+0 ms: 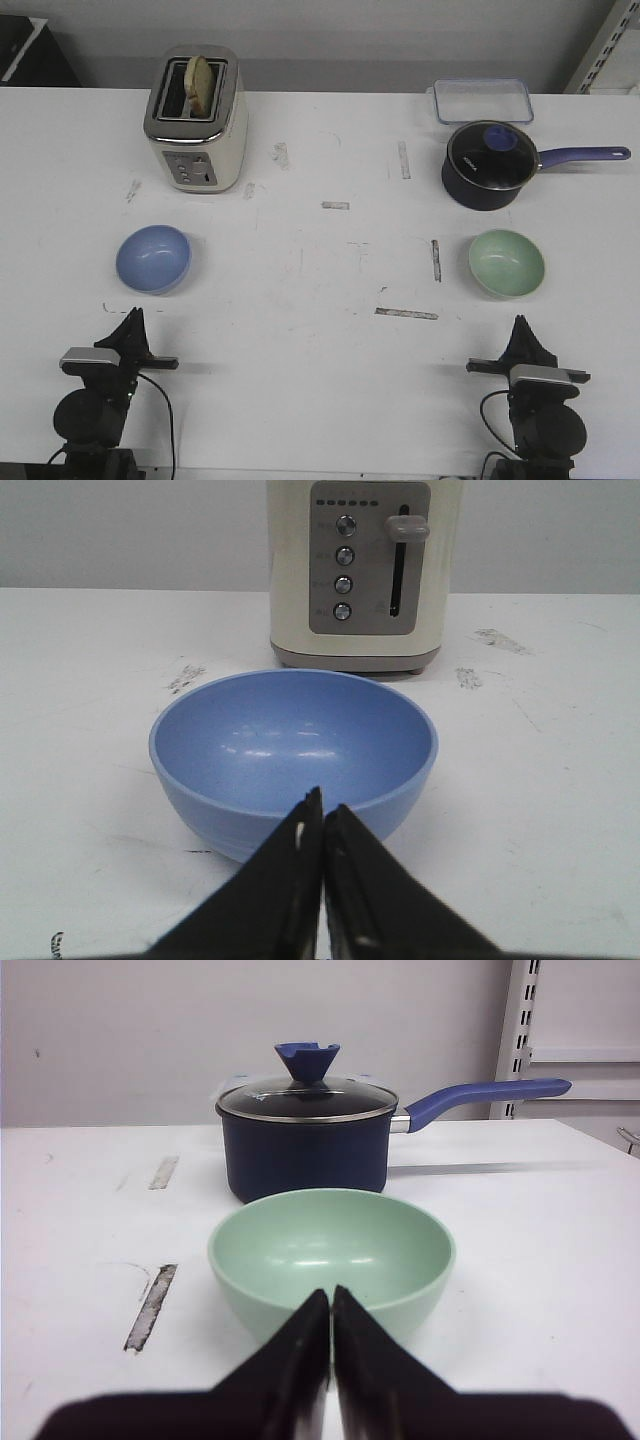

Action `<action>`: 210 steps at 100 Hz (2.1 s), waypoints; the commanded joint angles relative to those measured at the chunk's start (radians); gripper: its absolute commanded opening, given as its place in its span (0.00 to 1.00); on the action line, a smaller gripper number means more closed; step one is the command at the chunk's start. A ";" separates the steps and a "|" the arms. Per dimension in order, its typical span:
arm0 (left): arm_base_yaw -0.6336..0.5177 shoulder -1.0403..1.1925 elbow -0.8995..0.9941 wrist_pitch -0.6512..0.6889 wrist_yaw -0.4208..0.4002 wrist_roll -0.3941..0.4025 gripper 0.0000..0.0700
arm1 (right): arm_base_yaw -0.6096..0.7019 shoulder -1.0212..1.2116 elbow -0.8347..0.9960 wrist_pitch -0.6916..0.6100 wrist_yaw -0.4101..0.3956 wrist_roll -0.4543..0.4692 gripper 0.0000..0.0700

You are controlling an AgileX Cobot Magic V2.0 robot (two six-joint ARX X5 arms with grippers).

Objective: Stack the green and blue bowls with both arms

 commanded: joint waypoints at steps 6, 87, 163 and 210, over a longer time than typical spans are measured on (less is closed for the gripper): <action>0.002 -0.001 -0.021 0.012 0.004 0.005 0.00 | -0.001 -0.002 -0.002 0.011 0.001 0.010 0.00; 0.002 -0.001 -0.021 0.009 0.004 0.001 0.00 | -0.001 -0.002 -0.002 0.047 0.000 0.010 0.00; 0.002 -0.001 -0.021 0.009 0.004 0.001 0.00 | -0.001 0.417 0.667 -0.082 0.001 0.009 0.04; 0.002 -0.001 -0.021 0.008 0.004 0.001 0.00 | -0.080 1.072 1.146 -0.635 -0.026 -0.061 0.62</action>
